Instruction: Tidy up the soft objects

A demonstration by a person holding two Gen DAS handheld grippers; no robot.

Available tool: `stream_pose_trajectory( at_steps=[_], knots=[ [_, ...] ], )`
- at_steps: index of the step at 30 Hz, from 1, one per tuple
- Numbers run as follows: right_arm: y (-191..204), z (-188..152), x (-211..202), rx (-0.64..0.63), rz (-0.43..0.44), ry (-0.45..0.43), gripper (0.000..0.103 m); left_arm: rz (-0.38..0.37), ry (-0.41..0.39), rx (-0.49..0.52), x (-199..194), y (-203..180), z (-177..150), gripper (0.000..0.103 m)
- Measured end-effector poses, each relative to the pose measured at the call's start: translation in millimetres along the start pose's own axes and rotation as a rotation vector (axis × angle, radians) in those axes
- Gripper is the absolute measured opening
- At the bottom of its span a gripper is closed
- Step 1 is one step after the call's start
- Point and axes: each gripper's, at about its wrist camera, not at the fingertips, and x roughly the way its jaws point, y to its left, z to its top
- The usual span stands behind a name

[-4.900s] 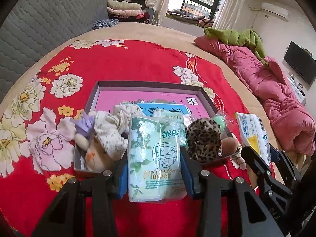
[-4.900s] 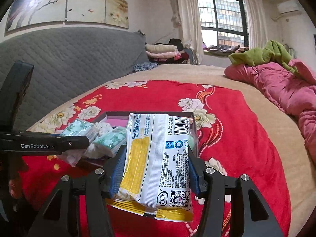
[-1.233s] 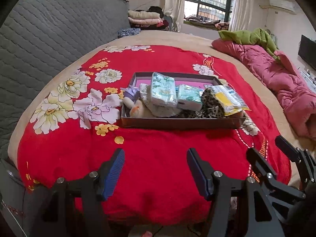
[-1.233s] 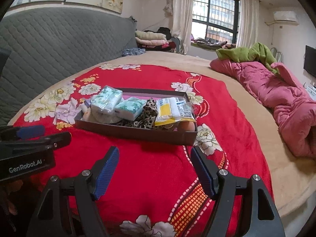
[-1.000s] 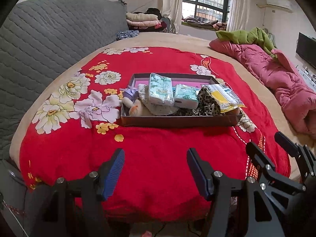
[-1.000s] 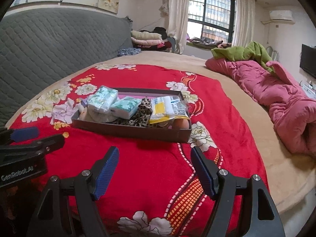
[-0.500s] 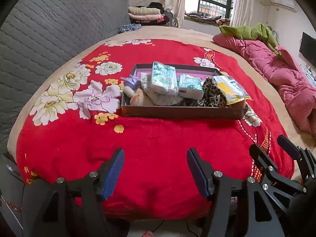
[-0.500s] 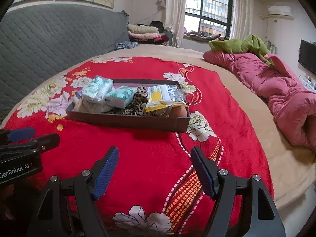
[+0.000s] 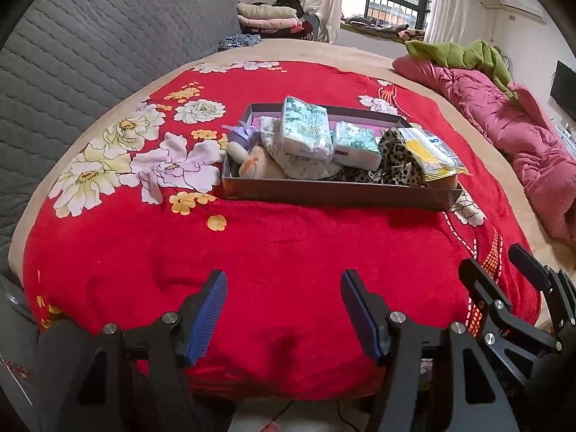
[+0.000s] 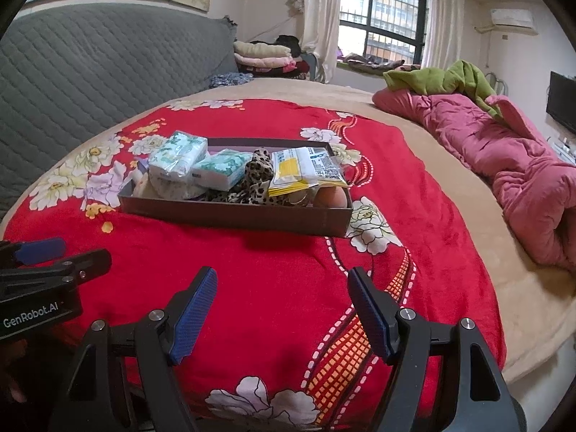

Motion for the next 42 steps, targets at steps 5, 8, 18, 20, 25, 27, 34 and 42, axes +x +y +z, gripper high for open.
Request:
stream_pose_trajectory(
  at_steps=[5,8,18,20,25,27,34,42],
  knots=[
    [-1,0,3,0.007,0.0,0.001,0.076,-0.004,0.011,0.003,6,-1,-2,0.065],
    [-1,0,4,0.009,0.001,-0.001,0.076,-0.003,0.011,0.005,8,-1,-2,0.065],
    [0,-1,9,0.011,0.004,0.011,0.076,0.001,0.021,0.003,12,-2,-3,0.065],
    [-1,-1,8,0.009,0.006,0.012,0.076,0.0,0.021,0.005,13,-2,-3,0.065],
    [0,-1,8,0.008,0.005,0.01,0.076,0.001,0.022,0.004,13,-2,-3,0.065],
    [0,-1,8,0.008,0.004,0.009,0.076,0.003,0.023,0.004,13,-2,-3,0.065],
    [0,-2,8,0.007,0.005,0.012,0.076,0.003,0.022,0.002,13,-1,-4,0.065],
    [0,-2,8,0.008,0.005,0.014,0.076,0.007,0.023,0.003,12,-1,-3,0.065]
  ],
)
